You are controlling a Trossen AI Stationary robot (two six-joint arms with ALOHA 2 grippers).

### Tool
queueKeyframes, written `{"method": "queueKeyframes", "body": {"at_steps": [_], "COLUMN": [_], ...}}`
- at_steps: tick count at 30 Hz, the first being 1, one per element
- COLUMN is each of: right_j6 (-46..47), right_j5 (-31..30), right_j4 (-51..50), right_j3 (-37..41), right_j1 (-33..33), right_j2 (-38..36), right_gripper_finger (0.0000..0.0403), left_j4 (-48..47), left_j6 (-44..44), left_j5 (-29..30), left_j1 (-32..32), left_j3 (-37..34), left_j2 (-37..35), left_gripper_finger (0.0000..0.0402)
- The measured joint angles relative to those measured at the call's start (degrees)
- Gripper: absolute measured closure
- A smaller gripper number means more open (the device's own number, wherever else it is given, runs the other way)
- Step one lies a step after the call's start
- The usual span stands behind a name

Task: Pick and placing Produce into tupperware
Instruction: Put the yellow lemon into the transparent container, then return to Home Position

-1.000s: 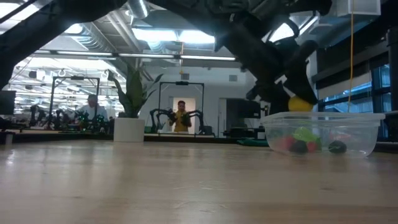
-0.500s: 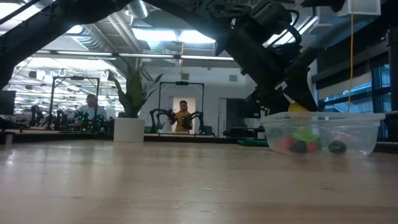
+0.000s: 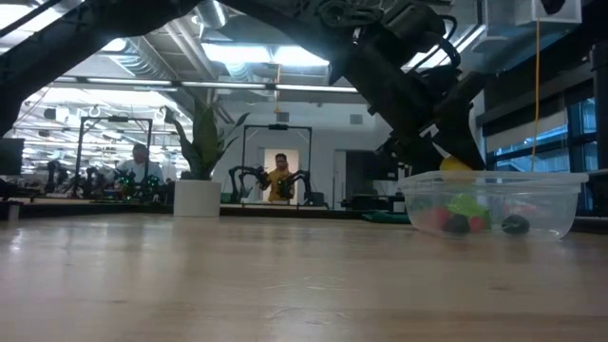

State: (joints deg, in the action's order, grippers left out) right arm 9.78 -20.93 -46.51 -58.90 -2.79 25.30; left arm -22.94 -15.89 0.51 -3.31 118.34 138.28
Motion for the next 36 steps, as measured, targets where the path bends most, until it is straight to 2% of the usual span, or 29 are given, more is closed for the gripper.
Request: {"method": "queueKeyframes", "body": {"at_steps": [8, 15, 24, 36], "right_j6": [-4.39, -4.42, -4.01, -5.90], "right_j5": [-0.02, 0.02, 0.02, 0.02], "right_j4": [15.88, 24.69, 26.59, 30.98], "right_j3": [16.24, 27.29, 32.31, 37.71], "right_j1": [0.00, 0.00, 0.00, 0.00], "right_j2": [-8.38, -16.08, -22.18, -22.58], "right_gripper_finger": [0.0199, 0.0199, 0.0199, 0.0199], "left_j4": [0.04, 0.04, -0.31, -0.29], "left_j6": [0.05, 0.07, 2.98, 2.95], "left_j5": [0.00, 0.32, 1.61, 1.76], "left_j1": [-0.02, -0.07, -0.03, -0.04], "left_j3": [0.00, 0.00, 0.00, 0.00], "left_j2": [-0.02, -0.11, -0.11, -0.11], "left_gripper_finger": [0.0191, 0.0191, 0.0178, 0.0173]}}
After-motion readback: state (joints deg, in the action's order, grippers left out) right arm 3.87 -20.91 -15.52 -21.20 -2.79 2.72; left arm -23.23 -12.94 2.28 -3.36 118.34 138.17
